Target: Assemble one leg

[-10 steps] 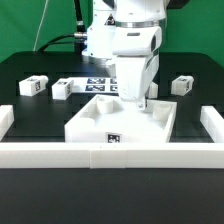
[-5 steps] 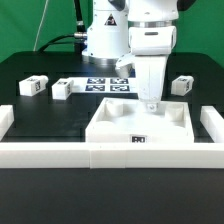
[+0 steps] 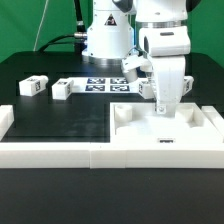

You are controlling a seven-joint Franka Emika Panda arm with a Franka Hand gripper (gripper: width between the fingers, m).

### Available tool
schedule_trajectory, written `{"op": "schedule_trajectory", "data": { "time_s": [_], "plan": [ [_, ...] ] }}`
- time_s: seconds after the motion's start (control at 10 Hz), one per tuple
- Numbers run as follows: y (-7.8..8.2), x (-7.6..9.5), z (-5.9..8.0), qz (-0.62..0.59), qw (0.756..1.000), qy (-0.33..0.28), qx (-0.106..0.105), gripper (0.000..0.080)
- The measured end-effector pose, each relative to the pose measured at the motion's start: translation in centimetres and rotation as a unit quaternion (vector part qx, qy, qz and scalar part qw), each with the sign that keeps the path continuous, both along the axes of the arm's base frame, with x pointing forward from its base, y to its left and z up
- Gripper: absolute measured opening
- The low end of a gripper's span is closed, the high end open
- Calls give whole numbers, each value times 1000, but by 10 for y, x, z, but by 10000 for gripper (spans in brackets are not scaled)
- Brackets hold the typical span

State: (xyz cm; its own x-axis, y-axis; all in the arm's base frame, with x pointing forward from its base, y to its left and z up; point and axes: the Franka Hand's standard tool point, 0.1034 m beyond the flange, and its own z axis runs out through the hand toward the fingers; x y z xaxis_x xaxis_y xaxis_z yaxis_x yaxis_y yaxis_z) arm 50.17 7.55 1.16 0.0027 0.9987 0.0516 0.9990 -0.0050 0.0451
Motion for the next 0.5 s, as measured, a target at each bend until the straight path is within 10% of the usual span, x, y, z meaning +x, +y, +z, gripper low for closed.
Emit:
{"op": "schedule_trajectory", "data": {
  "time_s": [0.5],
  "plan": [
    [7,0,0,-19,1000,5,1,59]
  ]
}}
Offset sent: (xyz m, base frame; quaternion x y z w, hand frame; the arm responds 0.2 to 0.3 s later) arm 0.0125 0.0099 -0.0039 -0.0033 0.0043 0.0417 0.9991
